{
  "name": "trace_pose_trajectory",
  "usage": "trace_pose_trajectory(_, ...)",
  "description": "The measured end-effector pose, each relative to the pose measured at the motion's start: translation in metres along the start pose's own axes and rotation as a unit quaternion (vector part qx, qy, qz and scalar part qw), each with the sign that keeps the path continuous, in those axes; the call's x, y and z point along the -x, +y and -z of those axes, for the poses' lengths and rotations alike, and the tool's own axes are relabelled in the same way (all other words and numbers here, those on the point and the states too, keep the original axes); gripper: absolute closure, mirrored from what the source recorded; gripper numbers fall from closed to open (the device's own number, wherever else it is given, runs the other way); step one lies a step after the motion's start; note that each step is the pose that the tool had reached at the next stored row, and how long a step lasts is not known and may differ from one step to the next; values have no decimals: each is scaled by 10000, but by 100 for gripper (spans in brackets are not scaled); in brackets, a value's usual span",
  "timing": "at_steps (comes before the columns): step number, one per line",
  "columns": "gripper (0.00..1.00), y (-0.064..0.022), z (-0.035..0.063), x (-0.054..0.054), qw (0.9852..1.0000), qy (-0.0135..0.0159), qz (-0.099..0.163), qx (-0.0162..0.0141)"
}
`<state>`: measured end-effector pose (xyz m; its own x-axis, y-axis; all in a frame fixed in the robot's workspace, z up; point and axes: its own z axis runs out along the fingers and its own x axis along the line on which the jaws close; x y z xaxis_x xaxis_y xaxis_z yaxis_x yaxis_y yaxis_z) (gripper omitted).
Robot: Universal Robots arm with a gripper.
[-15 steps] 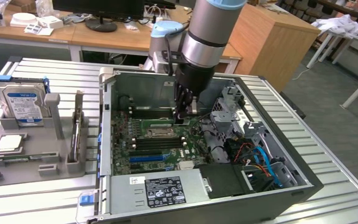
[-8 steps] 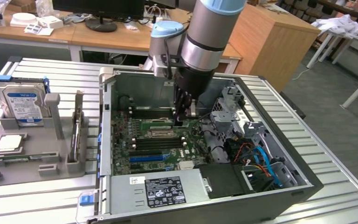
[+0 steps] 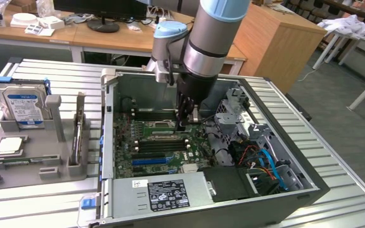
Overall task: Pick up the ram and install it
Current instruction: 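Insert the ram into the slot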
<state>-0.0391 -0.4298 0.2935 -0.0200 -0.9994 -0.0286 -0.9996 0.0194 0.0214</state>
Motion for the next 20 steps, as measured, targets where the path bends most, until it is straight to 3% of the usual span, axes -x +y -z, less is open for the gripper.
trace_pose_trajectory(10, 88, -2, -107, -3, 10000, -1, -51, -1)
trace_pose_trajectory(20, 88, -2, -118, 33, 10000, -1, -53, -2)
